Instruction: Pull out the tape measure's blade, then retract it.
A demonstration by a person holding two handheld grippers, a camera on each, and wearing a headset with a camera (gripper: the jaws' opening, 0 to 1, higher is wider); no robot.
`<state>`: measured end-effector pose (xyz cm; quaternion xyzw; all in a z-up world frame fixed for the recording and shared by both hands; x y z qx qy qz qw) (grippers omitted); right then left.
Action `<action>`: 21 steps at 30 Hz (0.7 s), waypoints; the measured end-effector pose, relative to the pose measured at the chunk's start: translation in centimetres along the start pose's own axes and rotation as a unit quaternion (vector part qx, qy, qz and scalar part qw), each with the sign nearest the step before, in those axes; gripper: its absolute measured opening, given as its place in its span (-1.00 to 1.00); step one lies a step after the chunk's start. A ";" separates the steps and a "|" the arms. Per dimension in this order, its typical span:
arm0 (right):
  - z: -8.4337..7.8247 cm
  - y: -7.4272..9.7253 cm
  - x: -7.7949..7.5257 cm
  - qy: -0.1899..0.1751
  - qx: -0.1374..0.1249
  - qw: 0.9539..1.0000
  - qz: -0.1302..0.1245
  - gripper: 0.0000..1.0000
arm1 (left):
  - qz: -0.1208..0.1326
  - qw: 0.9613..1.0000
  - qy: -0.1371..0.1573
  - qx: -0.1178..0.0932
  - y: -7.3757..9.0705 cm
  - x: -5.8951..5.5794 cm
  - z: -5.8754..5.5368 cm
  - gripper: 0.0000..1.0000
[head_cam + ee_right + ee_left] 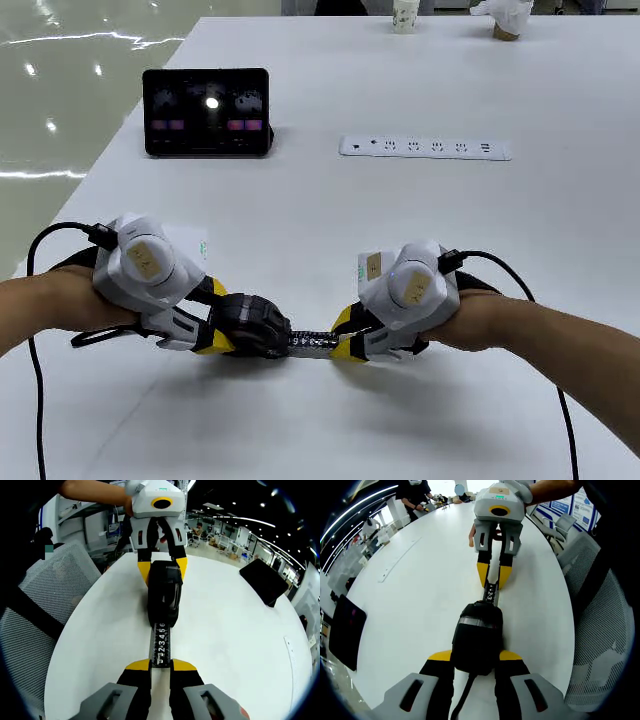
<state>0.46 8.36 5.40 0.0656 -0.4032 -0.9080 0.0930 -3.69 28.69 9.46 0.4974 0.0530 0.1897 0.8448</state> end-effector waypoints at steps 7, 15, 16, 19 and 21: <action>-0.6 0.6 0.1 -0.001 0.003 1.000 -0.002 -0.81 | 0.000 1.000 0.001 0.000 0.0 0.1 0.0 -0.50; -1.2 1.1 0.1 -0.006 0.004 1.000 -0.004 -0.81 | 0.000 1.000 0.001 0.001 0.0 0.0 0.1 -0.50; -1.2 1.2 0.1 -0.005 0.004 1.000 -0.004 -0.81 | 0.000 1.000 0.001 0.001 0.0 0.0 0.1 -0.50; -1.5 1.4 0.2 -0.006 0.005 1.000 -0.006 -0.81 | 0.000 1.000 0.001 0.001 0.0 0.0 0.1 -0.50; -1.6 1.6 0.2 -0.007 0.005 1.000 -0.006 -0.81 | 0.000 1.000 0.001 0.001 0.0 0.0 0.1 -0.50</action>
Point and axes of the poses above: the centre of the closed fingertips' face, and the gripper's own axes: y roughly backward along the fingers, x roughly to its left, z roughly out of its top, the point moved 9 cm from there along y, roughly backward along the fingers
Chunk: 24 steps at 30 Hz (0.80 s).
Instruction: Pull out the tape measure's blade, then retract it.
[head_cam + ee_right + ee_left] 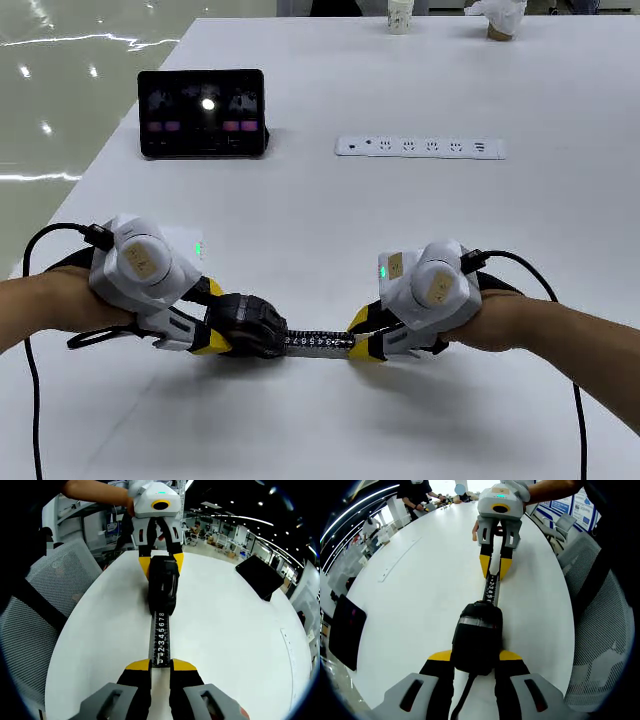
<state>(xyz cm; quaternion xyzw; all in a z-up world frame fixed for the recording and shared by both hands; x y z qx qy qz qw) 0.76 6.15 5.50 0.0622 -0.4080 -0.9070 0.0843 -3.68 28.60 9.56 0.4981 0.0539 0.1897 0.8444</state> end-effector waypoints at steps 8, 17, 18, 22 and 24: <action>-0.6 0.7 0.0 -0.004 0.003 1.000 -0.001 -0.81 | 0.000 1.000 0.000 0.000 0.0 -0.1 0.0 -0.50; -1.5 1.6 0.1 -0.008 0.006 1.000 -0.004 -0.81 | 0.000 1.000 0.000 -0.001 0.0 -0.1 0.1 -0.50; -1.6 1.7 0.1 -0.009 0.007 1.000 -0.004 -0.81 | 0.000 1.000 0.000 -0.001 0.1 -0.2 0.2 -0.50; -2.0 2.0 0.1 -0.010 0.008 1.000 -0.005 -0.81 | 0.000 1.000 0.000 -0.001 0.1 -0.3 0.3 -0.50; -2.1 2.1 0.1 -0.012 0.008 1.000 -0.006 -0.81 | 0.000 1.000 0.000 -0.001 0.0 0.0 -0.1 -0.50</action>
Point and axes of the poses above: the centre of the closed fingertips' face, and the gripper's own axes: y roughly backward along the fingers, x roughly to its left, z roughly out of its top, the point moved 9 cm from there along y, roughly backward along the fingers
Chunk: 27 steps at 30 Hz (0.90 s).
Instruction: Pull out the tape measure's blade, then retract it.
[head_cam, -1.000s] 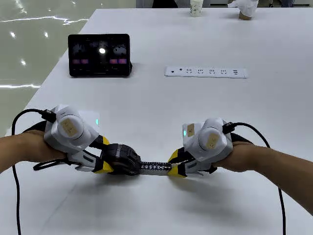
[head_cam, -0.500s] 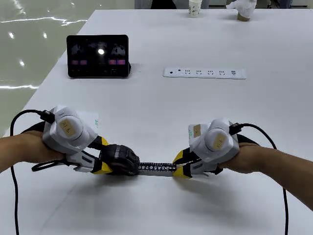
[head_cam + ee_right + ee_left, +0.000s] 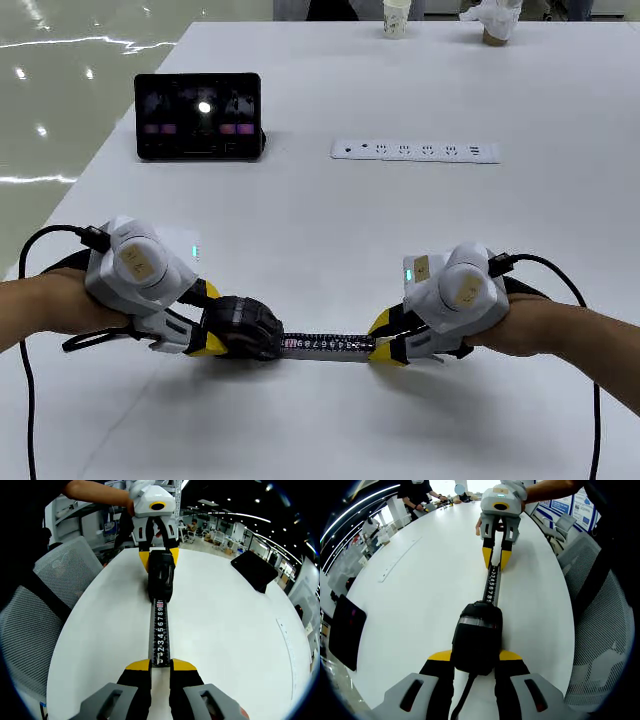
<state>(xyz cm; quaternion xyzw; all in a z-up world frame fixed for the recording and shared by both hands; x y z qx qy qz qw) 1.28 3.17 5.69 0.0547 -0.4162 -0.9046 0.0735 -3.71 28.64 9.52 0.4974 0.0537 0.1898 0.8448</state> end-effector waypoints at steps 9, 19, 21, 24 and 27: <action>-0.9 1.0 0.1 -0.004 0.004 1.000 -0.004 -0.81 | 0.000 1.000 0.000 0.001 0.1 -0.3 0.3 -0.50; -2.0 1.8 0.3 -0.013 0.007 1.000 -0.007 -0.81 | 0.000 1.000 0.000 0.001 0.1 -0.4 0.4 -0.50; -2.2 2.0 0.3 -0.014 0.007 1.000 -0.008 -0.81 | 0.000 1.000 0.000 0.002 0.1 -0.4 0.4 -0.50; -2.6 2.4 0.4 -0.016 0.009 1.000 -0.010 -0.81 | 0.000 1.000 0.000 0.002 0.1 -0.4 0.4 -0.50; -3.0 2.7 0.4 -0.019 0.011 1.000 -0.011 -0.81 | -0.001 1.000 0.001 0.003 0.1 -0.4 0.4 -0.50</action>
Point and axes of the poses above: the centre of the closed fingertips' face, and the gripper's own axes: y roughly backward along the fingers, x roughly to its left, z roughly out of its top, the point moved 9 cm from there along y, roughly backward along the fingers
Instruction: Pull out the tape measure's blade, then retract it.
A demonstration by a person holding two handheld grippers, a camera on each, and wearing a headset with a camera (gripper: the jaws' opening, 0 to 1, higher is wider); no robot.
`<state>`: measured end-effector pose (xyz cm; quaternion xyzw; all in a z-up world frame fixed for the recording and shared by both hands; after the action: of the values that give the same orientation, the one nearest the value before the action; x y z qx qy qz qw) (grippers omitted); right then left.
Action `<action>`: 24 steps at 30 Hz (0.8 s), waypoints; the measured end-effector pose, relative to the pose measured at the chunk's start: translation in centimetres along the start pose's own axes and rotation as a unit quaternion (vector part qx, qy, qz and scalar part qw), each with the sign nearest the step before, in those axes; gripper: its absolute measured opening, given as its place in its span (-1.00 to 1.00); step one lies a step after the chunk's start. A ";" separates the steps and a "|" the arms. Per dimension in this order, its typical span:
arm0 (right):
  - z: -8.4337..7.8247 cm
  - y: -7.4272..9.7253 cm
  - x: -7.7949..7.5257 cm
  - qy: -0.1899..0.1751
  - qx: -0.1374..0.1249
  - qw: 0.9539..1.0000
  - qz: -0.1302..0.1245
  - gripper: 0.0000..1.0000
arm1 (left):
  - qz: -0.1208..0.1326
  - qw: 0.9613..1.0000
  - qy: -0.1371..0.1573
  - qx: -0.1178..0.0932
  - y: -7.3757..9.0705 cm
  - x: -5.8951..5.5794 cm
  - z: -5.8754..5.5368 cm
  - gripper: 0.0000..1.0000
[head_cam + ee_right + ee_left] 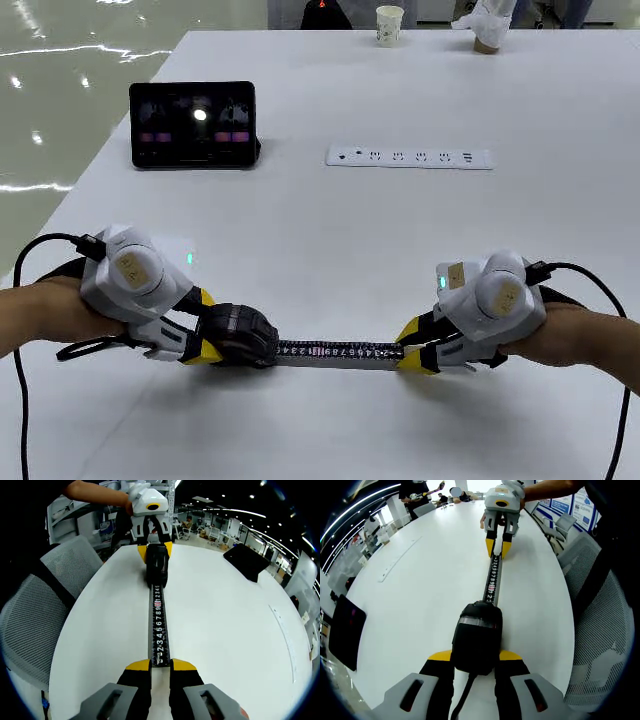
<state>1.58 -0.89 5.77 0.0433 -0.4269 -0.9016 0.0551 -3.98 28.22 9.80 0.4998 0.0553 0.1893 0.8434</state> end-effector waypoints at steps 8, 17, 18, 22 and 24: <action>-0.9 0.9 -0.1 -0.006 0.004 1.000 -0.002 -0.81 | 0.000 1.000 0.002 0.000 0.0 0.0 0.0 -0.50; -1.7 1.6 -0.2 -0.010 0.008 1.000 -0.005 -0.82 | 0.000 1.000 0.003 0.000 0.0 0.1 0.0 -0.50; -1.8 1.7 -0.2 -0.011 0.009 1.000 -0.005 -0.82 | 0.000 1.000 0.003 0.000 0.0 0.1 0.0 -0.50; -2.2 2.1 -0.2 -0.013 0.012 1.000 -0.006 -0.82 | 0.000 1.000 0.003 0.000 0.0 0.1 0.0 -0.50; -2.4 2.3 -0.2 -0.014 0.013 1.000 -0.007 -0.82 | 0.000 1.000 0.003 0.000 0.0 0.1 0.0 -0.50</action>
<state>2.22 -4.15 6.06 0.0340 -0.4392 -0.8968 0.0423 -3.86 28.24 9.78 0.4992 0.0583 0.1906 0.8432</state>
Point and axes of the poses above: the centre of the closed fingertips' face, and the gripper's own axes: y roughly backward along the fingers, x roughly to its left, z roughly out of its top, the point moved 9 cm from there along y, roughly backward along the fingers
